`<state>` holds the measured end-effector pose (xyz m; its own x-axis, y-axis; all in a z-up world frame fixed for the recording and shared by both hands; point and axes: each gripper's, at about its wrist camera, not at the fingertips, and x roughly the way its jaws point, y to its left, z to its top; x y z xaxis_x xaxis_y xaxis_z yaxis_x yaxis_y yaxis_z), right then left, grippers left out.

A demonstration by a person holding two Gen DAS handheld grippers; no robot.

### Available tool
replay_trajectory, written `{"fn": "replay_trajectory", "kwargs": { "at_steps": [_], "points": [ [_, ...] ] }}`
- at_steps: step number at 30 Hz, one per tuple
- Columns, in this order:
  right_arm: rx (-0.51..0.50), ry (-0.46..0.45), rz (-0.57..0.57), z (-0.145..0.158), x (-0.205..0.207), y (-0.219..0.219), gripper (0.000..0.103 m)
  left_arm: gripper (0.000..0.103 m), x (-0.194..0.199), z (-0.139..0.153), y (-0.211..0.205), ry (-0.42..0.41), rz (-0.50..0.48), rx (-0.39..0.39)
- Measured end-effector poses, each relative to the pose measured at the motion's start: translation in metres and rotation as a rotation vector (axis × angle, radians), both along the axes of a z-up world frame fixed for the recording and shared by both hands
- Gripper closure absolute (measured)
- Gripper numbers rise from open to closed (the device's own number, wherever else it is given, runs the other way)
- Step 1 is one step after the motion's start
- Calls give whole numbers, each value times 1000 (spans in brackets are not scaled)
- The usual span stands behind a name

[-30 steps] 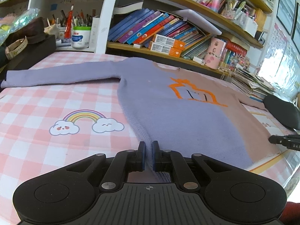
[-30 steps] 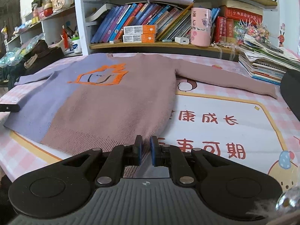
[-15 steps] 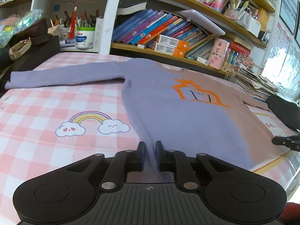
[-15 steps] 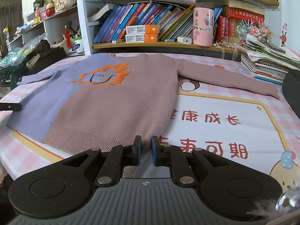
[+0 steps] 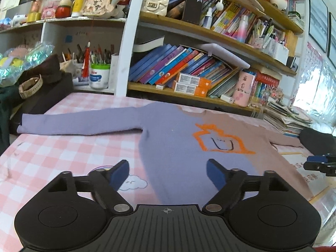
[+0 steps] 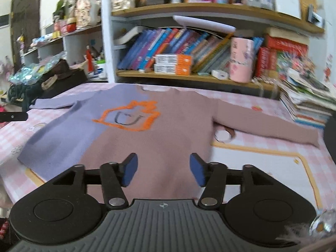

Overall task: Fold clothes
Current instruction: 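Open both grippers and release the flattened sweater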

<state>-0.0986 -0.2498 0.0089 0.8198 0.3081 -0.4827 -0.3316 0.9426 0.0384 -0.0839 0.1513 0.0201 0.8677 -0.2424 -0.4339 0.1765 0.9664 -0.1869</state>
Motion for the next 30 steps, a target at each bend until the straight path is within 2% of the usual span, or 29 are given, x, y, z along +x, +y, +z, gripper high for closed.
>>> {"fn": "replay_trajectory", "kwargs": {
  "at_steps": [2, 8, 11, 15, 19, 22, 26, 30],
  "points": [
    [-14, -10, 29, 4, 7, 11, 38, 12, 2, 1, 0, -4, 10, 9],
    [-53, -33, 102, 14, 38, 34, 28, 5, 22, 1, 15, -4, 93, 50],
    [-69, -28, 125, 14, 59, 42, 26, 4, 38, 2, 28, 19, 171, 66],
    [-100, -11, 155, 8, 82, 46, 25, 4, 57, 4, 48, 43, 225, 94],
    [-108, 13, 158, -6, 103, 44, 25, 4, 83, 0, 67, 74, 291, 207],
    [-105, 28, 154, -17, 111, 41, 25, 4, 105, -2, 89, 118, 369, 245],
    [-115, 46, 163, -31, 112, 42, 25, 4, 131, -6, 128, 182, 520, 192],
    [-123, 55, 179, -40, 107, 44, 25, 5, 149, -15, 160, 254, 613, 108]
  ]
}}
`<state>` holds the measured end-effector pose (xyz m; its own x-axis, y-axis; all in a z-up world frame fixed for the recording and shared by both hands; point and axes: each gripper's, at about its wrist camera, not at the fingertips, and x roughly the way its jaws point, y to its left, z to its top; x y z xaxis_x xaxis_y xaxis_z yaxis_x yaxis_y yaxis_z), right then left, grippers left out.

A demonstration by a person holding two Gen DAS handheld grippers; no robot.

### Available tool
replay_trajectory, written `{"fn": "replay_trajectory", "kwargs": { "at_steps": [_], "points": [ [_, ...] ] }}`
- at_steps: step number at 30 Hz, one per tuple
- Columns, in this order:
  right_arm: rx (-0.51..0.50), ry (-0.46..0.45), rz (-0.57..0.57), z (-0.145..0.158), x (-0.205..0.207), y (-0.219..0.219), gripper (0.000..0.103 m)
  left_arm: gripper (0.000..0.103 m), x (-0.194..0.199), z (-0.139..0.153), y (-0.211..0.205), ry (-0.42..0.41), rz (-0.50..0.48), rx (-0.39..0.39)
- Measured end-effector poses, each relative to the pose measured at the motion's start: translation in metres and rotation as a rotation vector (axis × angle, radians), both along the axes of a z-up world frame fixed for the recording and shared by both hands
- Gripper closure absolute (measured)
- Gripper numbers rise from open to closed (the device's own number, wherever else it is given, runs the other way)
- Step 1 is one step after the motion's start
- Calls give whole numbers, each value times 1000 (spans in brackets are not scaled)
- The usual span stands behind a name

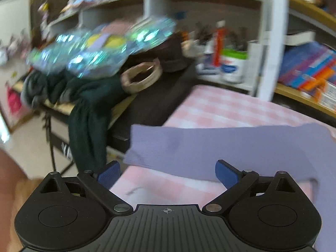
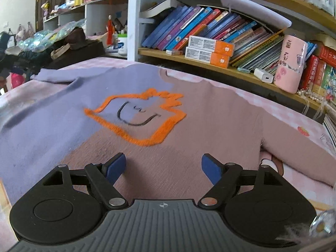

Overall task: Fold clothes
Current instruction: 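Open both grippers and release the flattened sweater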

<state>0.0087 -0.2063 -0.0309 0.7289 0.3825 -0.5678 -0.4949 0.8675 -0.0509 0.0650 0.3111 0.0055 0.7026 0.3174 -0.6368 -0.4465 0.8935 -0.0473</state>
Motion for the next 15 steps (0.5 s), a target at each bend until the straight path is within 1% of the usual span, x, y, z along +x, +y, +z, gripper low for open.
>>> {"fn": "replay_trajectory", "kwargs": {
  "at_steps": [3, 5, 6, 7, 9, 10, 13, 14, 15],
  "points": [
    [7, 4, -8, 0, -3, -2, 25, 6, 6, -7, 21, -9, 71, -96],
    [9, 6, -13, 0, -4, -3, 25, 10, 9, -12, 33, -22, 111, -161],
    [10, 7, -16, 0, -5, -3, 25, 17, 10, -14, 36, -26, 125, -177],
    [11, 8, -17, 0, -5, -3, 25, 30, 10, -15, 37, -29, 138, -180],
    [13, 8, -19, 0, -6, -4, 25, 49, 11, -18, 39, -35, 164, -183],
    [14, 9, -20, 0, -7, -4, 25, 51, 11, -20, 39, -38, 177, -185],
    [28, 15, -30, 0, -9, -8, 24, 53, 13, -23, 40, -34, 192, -194],
    [33, 18, -34, 1, -9, -9, 23, 56, 12, -22, 39, -38, 198, -189],
    [38, 20, -39, 1, -9, -10, 23, 69, 12, -21, 39, -42, 203, -184]
  ]
}}
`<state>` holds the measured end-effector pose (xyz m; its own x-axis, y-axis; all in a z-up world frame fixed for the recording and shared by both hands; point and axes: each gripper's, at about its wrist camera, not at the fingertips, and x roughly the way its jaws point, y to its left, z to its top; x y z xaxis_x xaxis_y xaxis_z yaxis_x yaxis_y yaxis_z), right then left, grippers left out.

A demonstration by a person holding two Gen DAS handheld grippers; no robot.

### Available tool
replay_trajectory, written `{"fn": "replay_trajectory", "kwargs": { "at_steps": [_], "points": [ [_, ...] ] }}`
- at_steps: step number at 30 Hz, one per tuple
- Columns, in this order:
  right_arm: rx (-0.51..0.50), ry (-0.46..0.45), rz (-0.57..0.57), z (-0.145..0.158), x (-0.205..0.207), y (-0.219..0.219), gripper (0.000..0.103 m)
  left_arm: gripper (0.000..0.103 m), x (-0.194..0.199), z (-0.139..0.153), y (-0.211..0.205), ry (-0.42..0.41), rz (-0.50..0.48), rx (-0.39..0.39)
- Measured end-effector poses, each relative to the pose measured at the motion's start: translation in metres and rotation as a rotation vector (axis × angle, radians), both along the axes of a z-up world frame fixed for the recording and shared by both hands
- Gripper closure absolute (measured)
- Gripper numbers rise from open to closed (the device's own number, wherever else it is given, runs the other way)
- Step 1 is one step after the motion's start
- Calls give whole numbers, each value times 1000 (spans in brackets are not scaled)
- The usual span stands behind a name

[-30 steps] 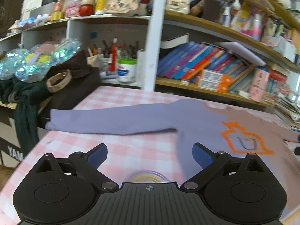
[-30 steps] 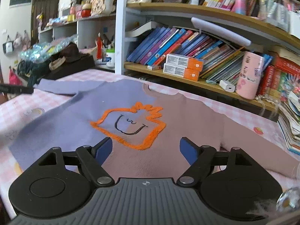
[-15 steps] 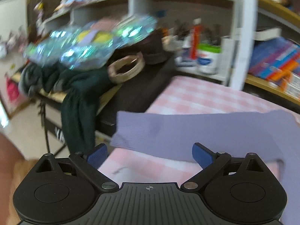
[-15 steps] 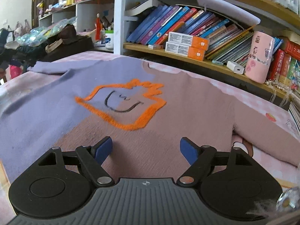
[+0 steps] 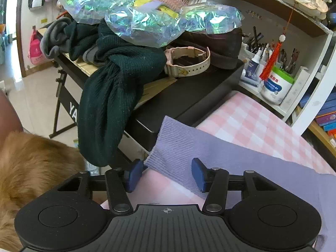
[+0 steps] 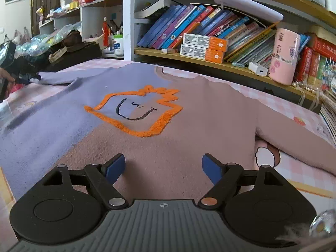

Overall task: Fold clothes
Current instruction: 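Open both grippers and release the flattened sweater, then pinch the lavender sleeve cuff with the left gripper and lift it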

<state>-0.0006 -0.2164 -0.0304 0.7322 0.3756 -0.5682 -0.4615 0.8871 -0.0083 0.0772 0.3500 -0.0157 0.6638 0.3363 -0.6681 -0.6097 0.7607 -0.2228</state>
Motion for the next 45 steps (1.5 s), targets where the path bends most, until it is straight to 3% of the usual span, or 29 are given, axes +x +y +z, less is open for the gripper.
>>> {"fn": "replay_trajectory", "kwargs": {
  "at_steps": [1, 3, 5, 7, 11, 21, 25, 29, 33, 36, 39, 41, 45],
  "points": [
    [0, 0, -3, 0, 0, 0, 23, 88, -2, 3, -1, -12, 8, 12],
    [-7, -3, -5, 0, 0, 1, 23, 99, -10, 12, -4, -87, -12, 19],
    [-19, -7, 1, 0, -1, 3, 23, 99, -15, 21, -8, -139, -40, 47],
    [-31, -12, 7, 0, -2, 4, 23, 98, -13, 23, -11, -136, -66, 73],
    [-36, -16, -2, -1, -4, 5, 23, 97, -2, 8, 2, -111, -40, -43],
    [-25, 10, -63, -2, -28, -19, 23, 79, 0, 4, 3, -103, -19, -79],
    [-13, 18, -77, -2, -35, -26, 23, 77, -3, 0, 6, -98, -16, -103],
    [-22, 15, -74, -2, -40, -28, 23, 78, 7, 1, 1, -62, -59, -43],
    [-31, 12, -93, -1, -47, -30, 23, 81, 6, -2, 4, -90, -58, -44],
    [-30, 11, -107, -2, -54, -34, 23, 84, 5, -7, -1, -109, -72, 10],
    [-28, 10, -120, -2, -60, -38, 23, 98, 4, -8, 0, -107, -57, 23],
    [-21, 10, -123, -3, -63, -40, 23, 100, 1, -6, 4, -129, -44, -16],
    [27, 24, -134, -6, -62, -46, 23, 100, -7, 22, -17, -234, -111, 21]
  ]
}}
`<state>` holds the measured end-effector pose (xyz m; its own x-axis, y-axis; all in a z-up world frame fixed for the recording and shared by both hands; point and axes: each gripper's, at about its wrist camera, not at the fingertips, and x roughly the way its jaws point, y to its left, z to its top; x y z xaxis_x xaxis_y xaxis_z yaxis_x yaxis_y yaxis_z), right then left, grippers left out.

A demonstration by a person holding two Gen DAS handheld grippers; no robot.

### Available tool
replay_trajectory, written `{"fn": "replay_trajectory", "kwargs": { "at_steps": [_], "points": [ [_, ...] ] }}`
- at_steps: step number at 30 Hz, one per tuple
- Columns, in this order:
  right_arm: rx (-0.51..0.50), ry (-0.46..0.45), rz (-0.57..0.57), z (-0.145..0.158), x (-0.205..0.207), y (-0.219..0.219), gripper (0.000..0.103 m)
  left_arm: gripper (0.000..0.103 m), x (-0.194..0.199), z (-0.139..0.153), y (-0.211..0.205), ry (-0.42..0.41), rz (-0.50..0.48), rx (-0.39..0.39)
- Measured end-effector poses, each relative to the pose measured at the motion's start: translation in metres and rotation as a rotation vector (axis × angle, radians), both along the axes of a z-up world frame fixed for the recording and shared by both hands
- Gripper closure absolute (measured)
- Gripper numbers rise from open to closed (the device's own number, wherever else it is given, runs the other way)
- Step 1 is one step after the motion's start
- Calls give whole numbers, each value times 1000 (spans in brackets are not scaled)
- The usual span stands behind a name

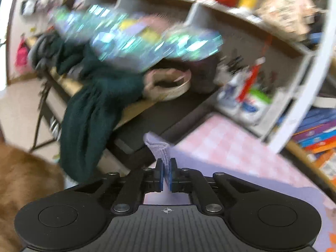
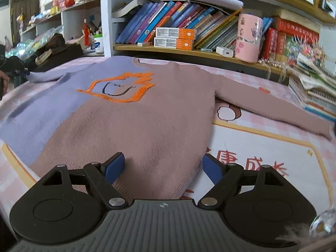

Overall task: Fold clothes
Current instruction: 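Pinch the lavender sleeve cuff with the left gripper and lift it, then carry the lavender sleeve across the sweater body and open the left gripper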

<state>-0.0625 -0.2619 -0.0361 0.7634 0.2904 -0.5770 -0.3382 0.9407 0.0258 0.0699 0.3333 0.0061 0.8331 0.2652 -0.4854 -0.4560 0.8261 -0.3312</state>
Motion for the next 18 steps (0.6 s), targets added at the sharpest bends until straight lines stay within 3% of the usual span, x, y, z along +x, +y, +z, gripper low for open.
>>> {"fn": "replay_trajectory", "kwargs": {
  "at_steps": [6, 10, 18],
  "points": [
    [12, 4, 5, -1, 2, -1, 20, 100, 9, 60, -56, -158, -167, 33],
    [16, 2, 9, -1, 1, -1, 20, 100, 27, 92, -102, -246, -273, 14],
    [27, 4, 18, -1, 1, -2, 19, 100, 77, 130, -206, -301, -451, -52]
  ]
}}
